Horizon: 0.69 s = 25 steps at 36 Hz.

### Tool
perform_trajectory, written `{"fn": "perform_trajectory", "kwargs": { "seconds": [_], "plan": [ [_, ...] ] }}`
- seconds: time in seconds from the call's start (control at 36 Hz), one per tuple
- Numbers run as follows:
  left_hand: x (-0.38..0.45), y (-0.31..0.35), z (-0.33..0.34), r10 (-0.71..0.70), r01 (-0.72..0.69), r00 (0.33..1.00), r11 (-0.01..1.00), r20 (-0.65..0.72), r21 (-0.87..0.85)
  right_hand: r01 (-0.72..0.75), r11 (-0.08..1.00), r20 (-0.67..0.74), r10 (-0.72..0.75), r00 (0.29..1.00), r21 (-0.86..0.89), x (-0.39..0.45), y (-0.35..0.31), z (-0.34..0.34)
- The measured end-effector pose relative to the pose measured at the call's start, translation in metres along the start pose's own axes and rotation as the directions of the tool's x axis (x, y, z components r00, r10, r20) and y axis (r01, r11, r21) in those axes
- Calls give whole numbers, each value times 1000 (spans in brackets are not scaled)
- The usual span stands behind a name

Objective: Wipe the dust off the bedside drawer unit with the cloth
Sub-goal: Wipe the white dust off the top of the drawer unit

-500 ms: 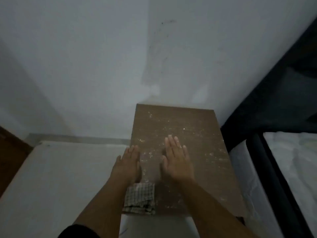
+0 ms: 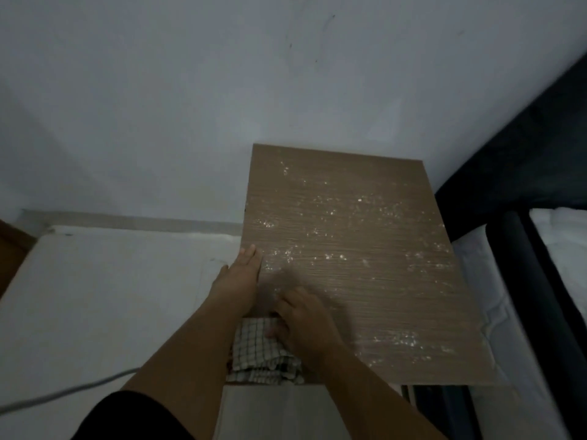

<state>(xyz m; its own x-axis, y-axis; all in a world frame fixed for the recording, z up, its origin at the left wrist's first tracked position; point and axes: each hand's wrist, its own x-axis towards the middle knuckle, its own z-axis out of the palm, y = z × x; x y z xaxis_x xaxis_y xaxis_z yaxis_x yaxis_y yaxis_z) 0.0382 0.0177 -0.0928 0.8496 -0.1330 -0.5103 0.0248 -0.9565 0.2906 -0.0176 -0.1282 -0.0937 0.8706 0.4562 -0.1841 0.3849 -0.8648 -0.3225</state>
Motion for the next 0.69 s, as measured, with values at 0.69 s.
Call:
{"fn": "perform_trajectory", "kwargs": {
  "seconds": [0.69],
  "plan": [
    [77,10,-70,-3,2,1000,994,3,106,-207,978,-156,203,967,-9,186,47,-138]
  ]
}}
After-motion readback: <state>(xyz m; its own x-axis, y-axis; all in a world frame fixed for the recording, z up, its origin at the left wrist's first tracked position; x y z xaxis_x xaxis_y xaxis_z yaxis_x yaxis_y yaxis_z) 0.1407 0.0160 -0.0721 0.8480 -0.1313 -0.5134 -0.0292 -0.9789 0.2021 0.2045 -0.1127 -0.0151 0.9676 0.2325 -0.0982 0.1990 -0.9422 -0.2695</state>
